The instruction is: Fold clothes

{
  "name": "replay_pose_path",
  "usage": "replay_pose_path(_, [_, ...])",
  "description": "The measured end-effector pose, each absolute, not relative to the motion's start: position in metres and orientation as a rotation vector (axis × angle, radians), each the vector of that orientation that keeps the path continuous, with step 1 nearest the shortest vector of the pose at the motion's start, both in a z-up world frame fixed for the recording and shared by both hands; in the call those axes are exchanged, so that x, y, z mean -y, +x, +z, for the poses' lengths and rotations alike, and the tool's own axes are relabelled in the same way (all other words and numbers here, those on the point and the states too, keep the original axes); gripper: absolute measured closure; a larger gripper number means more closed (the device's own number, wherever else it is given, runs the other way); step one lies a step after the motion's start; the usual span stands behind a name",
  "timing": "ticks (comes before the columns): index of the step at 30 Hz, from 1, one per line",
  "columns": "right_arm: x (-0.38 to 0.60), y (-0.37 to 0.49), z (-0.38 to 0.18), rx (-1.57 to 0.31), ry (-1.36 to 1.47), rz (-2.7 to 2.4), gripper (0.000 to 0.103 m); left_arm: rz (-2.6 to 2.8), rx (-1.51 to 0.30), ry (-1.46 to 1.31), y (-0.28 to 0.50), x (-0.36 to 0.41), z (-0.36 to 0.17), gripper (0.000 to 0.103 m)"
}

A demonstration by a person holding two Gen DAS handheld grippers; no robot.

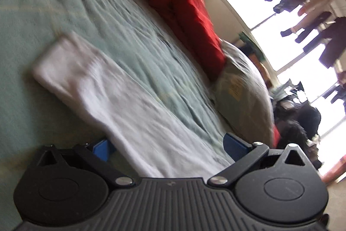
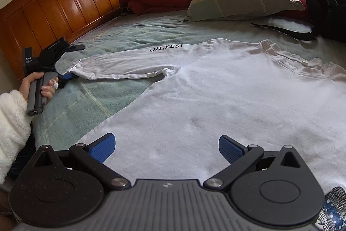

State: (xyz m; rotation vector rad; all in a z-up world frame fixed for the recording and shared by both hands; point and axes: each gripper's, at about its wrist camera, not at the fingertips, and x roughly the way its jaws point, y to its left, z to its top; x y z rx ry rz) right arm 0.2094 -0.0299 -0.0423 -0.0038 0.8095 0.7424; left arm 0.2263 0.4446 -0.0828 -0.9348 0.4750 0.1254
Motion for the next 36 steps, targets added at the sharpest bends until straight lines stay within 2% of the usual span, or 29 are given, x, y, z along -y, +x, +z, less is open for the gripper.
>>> replay_pose_path(5, [0.032, 0.212, -0.043, -0.811, 0.013, 0.744, 0.0, 0.07, -0.518, -0.82, 0.237, -0.41, -0.086, 0.001])
replay_pose_path(13, [0.036, 0.213, -0.044, -0.805, 0.018, 0.73, 0.0, 0.222, -0.392, -0.82, 0.247, -0.437, -0.087, 0.001])
replay_pose_path(19, [0.036, 0.214, -0.045, -0.811, 0.027, 0.733, 0.0, 0.291, -0.368, -0.807, 0.26, -0.435, -0.084, 0.001])
replay_pose_path(32, [0.043, 0.206, -0.035, -0.798, 0.005, 0.748, 0.0, 0.178, -0.348, -0.733, 0.266, -0.403, -0.027, 0.001])
replay_pose_path(36, [0.048, 0.204, -0.036, -0.849, -0.021, 0.74, 0.0, 0.157, -0.358, -0.72, 0.27, -0.389, -0.011, 0.001])
